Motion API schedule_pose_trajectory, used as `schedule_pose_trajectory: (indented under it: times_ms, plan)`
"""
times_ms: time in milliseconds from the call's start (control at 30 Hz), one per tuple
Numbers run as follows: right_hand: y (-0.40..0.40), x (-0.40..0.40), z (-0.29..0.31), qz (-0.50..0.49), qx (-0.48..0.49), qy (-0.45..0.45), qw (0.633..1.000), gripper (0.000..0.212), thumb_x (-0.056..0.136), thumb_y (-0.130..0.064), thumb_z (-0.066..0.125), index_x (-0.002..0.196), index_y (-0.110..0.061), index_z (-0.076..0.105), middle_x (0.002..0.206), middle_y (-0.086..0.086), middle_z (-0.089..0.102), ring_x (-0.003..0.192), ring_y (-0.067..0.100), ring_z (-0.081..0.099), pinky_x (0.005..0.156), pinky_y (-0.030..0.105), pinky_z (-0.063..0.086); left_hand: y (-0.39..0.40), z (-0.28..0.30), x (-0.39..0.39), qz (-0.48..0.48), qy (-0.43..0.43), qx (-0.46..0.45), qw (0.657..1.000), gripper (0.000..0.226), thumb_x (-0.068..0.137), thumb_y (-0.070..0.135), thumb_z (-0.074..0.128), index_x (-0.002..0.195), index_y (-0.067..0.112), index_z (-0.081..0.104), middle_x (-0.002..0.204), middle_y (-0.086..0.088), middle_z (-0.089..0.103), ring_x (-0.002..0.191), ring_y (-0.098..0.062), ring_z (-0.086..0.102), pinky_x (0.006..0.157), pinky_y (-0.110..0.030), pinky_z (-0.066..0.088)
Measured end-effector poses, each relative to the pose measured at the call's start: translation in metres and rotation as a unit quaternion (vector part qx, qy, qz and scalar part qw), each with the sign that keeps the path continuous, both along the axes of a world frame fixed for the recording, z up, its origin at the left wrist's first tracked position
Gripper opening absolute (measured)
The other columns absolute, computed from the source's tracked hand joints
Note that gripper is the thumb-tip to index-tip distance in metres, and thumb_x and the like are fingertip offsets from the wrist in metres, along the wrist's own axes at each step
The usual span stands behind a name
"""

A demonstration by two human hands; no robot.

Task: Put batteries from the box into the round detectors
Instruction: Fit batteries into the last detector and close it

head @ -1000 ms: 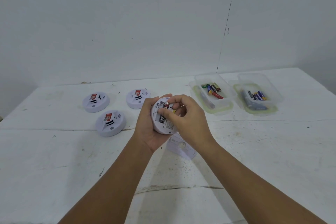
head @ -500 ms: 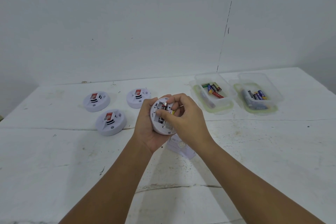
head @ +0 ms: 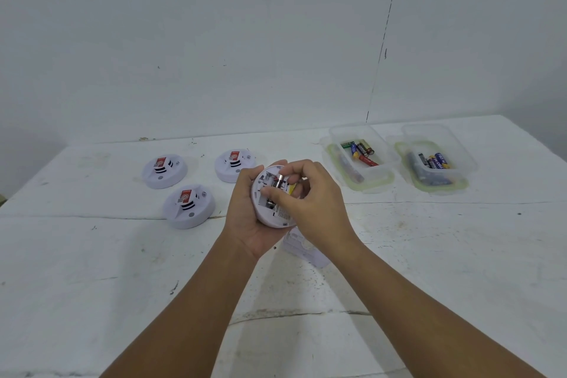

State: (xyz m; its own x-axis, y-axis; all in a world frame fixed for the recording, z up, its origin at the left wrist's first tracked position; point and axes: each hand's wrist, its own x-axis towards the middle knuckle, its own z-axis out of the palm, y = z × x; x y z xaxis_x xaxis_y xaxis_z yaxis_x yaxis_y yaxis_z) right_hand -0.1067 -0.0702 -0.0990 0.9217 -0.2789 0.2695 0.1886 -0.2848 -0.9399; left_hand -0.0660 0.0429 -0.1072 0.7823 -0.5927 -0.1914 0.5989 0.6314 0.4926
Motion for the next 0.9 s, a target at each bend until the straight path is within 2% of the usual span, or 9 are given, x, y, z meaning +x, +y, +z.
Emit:
schedule_pose_trajectory:
  times_ms: [533,700,900]
  plan:
    - [0.0027,-0.0029,0.0010,0.016,0.008,-0.012,1.000,0.034,0.077,-0.027,0.091,0.106,-0.029,0.076,0.095,-0.008,0.066,0.073,0.002,0.058,0.074,0.013,0.047,0.0045,0.0033,-0.0030,0.024,0.012,-0.002,1.000,0.029,0.098,0.040,0.050,0.112,0.019,0.065,0.097,-0.005,0.069,0.087,-0.025,0.072,0.073,-0.039,0.060]
    - [0.0026,-0.0010,-0.0013,0.045,-0.007,-0.003,0.999,0.031,0.086,-0.022,0.083,0.115,-0.030,0.075,0.094,-0.011,0.064,0.080,0.005,0.058,0.078,0.015,0.046,0.0066,0.0025,-0.0025,0.026,0.013,-0.008,1.000,0.029,0.099,0.039,0.048,0.105,0.019,0.067,0.093,-0.004,0.067,0.084,-0.024,0.071,0.070,-0.038,0.060]
    - [0.0024,0.0021,-0.0009,0.036,-0.005,0.009,0.999,0.030,0.083,-0.025,0.086,0.110,-0.028,0.075,0.095,-0.006,0.066,0.078,0.003,0.059,0.075,0.014,0.045,0.0089,-0.0011,0.0004,0.024,0.011,-0.008,1.000,0.025,0.096,0.036,0.050,0.107,0.020,0.066,0.099,-0.004,0.065,0.095,-0.024,0.066,0.083,-0.039,0.055]
